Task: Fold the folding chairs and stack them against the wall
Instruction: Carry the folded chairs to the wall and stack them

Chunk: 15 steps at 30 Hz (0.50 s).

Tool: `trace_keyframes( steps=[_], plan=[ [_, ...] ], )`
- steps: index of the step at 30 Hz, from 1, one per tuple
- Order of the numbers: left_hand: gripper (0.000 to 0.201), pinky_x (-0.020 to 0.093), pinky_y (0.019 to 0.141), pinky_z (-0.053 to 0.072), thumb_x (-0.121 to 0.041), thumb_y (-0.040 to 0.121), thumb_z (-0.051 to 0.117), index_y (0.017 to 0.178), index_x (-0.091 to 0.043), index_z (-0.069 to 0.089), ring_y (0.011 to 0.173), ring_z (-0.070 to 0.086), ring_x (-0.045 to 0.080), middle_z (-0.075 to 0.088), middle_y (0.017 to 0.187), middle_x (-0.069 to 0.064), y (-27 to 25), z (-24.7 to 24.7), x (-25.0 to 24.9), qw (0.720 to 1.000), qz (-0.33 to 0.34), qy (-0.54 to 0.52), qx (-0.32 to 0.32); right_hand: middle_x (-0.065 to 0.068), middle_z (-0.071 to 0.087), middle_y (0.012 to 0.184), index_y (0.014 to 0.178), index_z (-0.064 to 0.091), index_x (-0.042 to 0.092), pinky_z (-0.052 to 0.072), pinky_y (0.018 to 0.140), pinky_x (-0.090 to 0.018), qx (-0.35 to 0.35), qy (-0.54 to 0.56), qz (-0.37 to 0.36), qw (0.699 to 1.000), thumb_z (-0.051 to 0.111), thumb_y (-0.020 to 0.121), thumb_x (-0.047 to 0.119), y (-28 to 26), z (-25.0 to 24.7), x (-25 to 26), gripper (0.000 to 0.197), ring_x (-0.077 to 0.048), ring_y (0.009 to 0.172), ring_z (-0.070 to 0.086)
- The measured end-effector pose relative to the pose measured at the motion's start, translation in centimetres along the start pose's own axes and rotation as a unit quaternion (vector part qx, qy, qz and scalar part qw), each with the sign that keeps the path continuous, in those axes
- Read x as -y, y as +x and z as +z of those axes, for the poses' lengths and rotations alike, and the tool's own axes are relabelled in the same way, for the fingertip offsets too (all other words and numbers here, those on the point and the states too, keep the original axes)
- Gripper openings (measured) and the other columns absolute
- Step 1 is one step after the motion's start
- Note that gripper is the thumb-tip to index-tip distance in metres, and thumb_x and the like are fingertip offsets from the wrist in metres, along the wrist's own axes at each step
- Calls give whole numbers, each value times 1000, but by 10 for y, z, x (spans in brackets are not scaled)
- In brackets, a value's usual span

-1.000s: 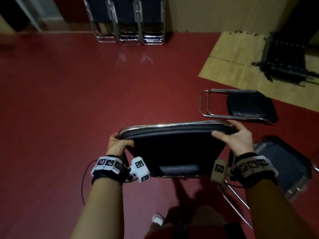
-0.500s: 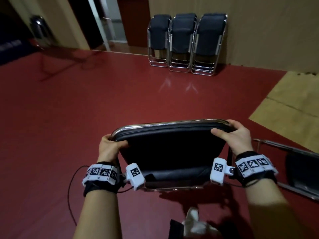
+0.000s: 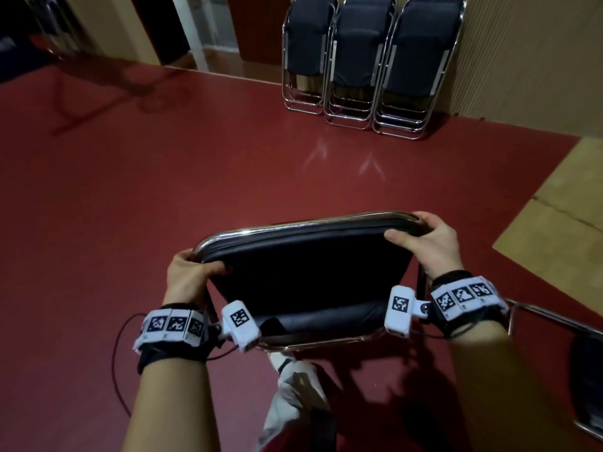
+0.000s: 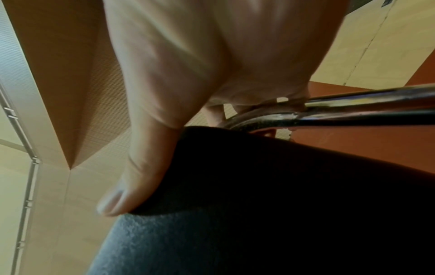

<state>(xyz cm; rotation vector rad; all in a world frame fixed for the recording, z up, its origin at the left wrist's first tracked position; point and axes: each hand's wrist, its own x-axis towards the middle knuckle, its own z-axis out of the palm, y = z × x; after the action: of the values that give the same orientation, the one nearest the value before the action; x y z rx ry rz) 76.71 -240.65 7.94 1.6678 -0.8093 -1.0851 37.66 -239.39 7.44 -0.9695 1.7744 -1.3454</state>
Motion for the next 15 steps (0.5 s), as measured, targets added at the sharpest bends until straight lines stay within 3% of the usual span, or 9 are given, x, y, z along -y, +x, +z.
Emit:
trace_keyframes(
  steps=[5,9,11,13,15],
  plan=[
    [51,20,54,49,20,65,73,112,4,60,72,61,18,65,91,13,119,45,-36,999,-12,3,31,2,69,105,110,66,16,47,79,-19,-26,-17,4,1000,94,59,21,95,60,18,58,-13,96,65],
    [64,21,56,50,11,54,82,114,7,62,74,63,20,69,95,15,215,68,-78,998,-11,18,56,8,68,98,104,66,21,47,75,-18,-48,-14,1,999,93,60,19,161,106,49,52,-11,92,65],
    [63,17,54,49,14,57,81,116,7,61,74,63,20,69,95,13,257,80,-100,998,-5,24,65,7,68,98,103,66,21,47,76,-18,-49,-17,-7,999,93,61,18,193,127,62,50,-10,91,65],
    [61,14,51,47,16,60,80,116,4,59,73,61,17,68,95,11,297,91,-119,998,0,27,64,6,69,99,104,67,19,47,73,-10,-47,-18,-12,999,92,62,15,225,149,73,49,-6,89,64],
    [63,18,57,47,16,60,81,118,2,58,77,61,18,67,98,11,331,102,-135,998,5,24,56,3,69,101,107,68,15,46,67,-3,-53,-15,-16,998,92,63,13,257,169,84,51,-4,88,64]
  ],
)
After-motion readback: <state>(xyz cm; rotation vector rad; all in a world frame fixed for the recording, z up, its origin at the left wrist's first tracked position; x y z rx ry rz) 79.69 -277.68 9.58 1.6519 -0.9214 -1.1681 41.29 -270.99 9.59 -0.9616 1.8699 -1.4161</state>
